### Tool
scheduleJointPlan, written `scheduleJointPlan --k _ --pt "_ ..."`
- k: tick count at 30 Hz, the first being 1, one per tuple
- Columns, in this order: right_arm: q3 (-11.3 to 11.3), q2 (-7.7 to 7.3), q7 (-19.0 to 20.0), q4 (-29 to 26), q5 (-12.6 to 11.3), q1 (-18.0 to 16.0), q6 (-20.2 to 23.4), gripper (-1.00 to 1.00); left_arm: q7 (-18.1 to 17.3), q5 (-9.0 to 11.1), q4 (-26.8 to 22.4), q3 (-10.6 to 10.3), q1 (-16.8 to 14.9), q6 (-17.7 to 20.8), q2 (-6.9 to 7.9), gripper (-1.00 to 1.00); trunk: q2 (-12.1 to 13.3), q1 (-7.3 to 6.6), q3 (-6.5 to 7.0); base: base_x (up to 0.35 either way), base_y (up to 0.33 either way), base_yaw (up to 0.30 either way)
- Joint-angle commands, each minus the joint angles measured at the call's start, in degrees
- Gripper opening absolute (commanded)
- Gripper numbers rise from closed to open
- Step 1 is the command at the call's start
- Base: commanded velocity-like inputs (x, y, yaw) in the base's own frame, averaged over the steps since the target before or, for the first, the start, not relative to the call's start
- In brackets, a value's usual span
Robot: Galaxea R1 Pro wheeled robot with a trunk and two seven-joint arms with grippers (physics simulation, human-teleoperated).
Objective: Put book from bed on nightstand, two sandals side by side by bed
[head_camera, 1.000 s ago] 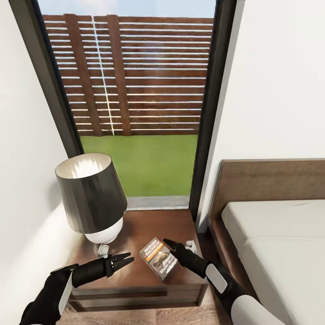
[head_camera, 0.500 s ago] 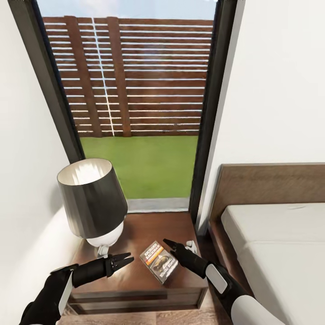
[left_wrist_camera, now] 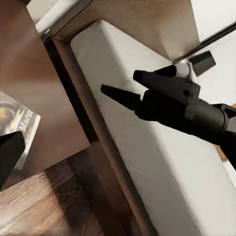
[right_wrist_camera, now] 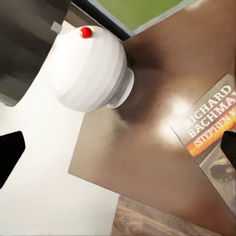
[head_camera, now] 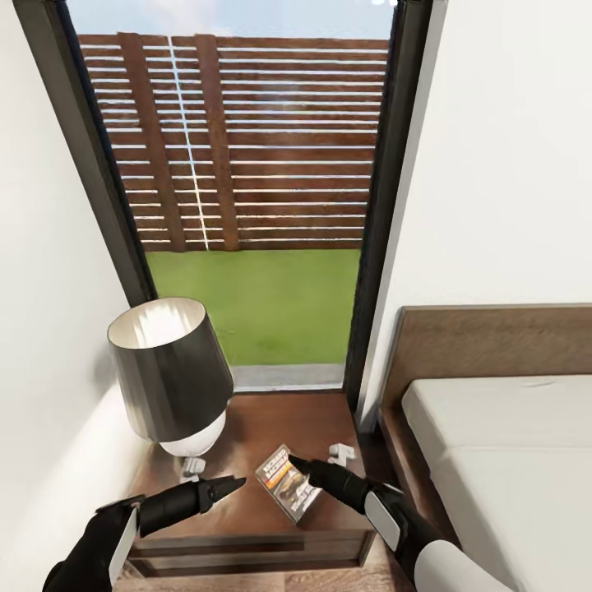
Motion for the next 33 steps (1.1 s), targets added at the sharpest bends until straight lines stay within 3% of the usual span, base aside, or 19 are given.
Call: scheduleJointPlan --k 1,4,6,9,10,12,16,18,19,24,30,33 --pt "0.6 0.0 -0.3 0.0 1.5 0.0 0.1 1.0 0.2 -0.1 0.4 0.1 0.0 -0.1 0.01 1.0 0.4 -0.23 0.13 0.0 0.0 0.0" --pt "1.1 0.06 -0.5 0.1 4.3 0.1 -0.4 1.0 0.9 -0.1 3.3 0.3 0.0 -2.9 0.43 1.0 1.6 -0.89 0.67 0.0 0.0 0.0" --pt "1.2 0.08 -0.6 0.1 5.2 0.2 -0.7 1.0 1.1 -0.1 7.4 0.4 0.0 -6.0 1.75 1.0 2.4 -1.33 1.03 0.0 0.0 0.0" --pt "1.2 0.0 -0.3 0.1 5.6 0.3 -0.8 1.0 1.3 -0.1 15.3 0.5 0.0 -12.3 3.98 1.0 3.6 -1.99 1.57 0.0 0.0 0.0" --pt "1.2 -0.16 -0.1 0.1 5.7 0.4 -0.8 1.0 1.4 -0.1 20.2 0.5 0.0 -17.7 4.98 1.0 4.0 -2.21 1.75 0.0 0.0 0.0" --pt "1.2 -0.28 -0.1 0.1 5.7 0.4 -0.9 1.0 2.2 -0.1 22.2 0.5 0.0 -19.4 5.37 1.0 4.8 -2.65 2.11 0.0 0.0 0.0" --pt "1.2 -0.47 0.0 0.0 5.7 0.5 -0.9 1.0 7.1 -0.1 25.9 0.5 0.0 -22.0 5.69 1.0 6.4 -3.53 2.83 0.0 0.0 0.0" --pt "1.2 -0.52 0.0 0.1 5.7 0.6 -1.0 1.0 10.8 -0.1 28.2 0.4 0.0 -25.1 5.74 1.0 7.2 -3.97 3.19 0.0 0.0 0.0" --pt "1.2 -0.54 0.0 0.1 5.7 0.6 -2.1 1.0 15.3 -0.1 31.6 0.4 0.0 -29.5 5.77 1.0 7.6 -4.19 3.37 0.0 0.0 0.0" --pt "1.2 -0.55 0.0 0.3 5.5 0.7 -3.4 1.0 23.3 -0.1 37.1 0.3 0.0 -35.5 5.78 1.0 9.6 -5.28 4.26 0.0 0.0 0.0" --pt "1.2 -0.6 0.0 0.9 5.4 0.8 -5.5 1.0 28.2 -0.2 38.8 0.2 0.1 -37.5 5.78 1.0 12.0 -6.6 5.34 0.0 0.0 0.0" --pt "1.2 -0.8 0.1 5.0 5.6 0.8 -7.7 1.0 30.3 -0.2 39.0 0.1 0.1 -37.9 5.75 1.0 13.2 -7.26 5.88 0.0 0.0 0.0"
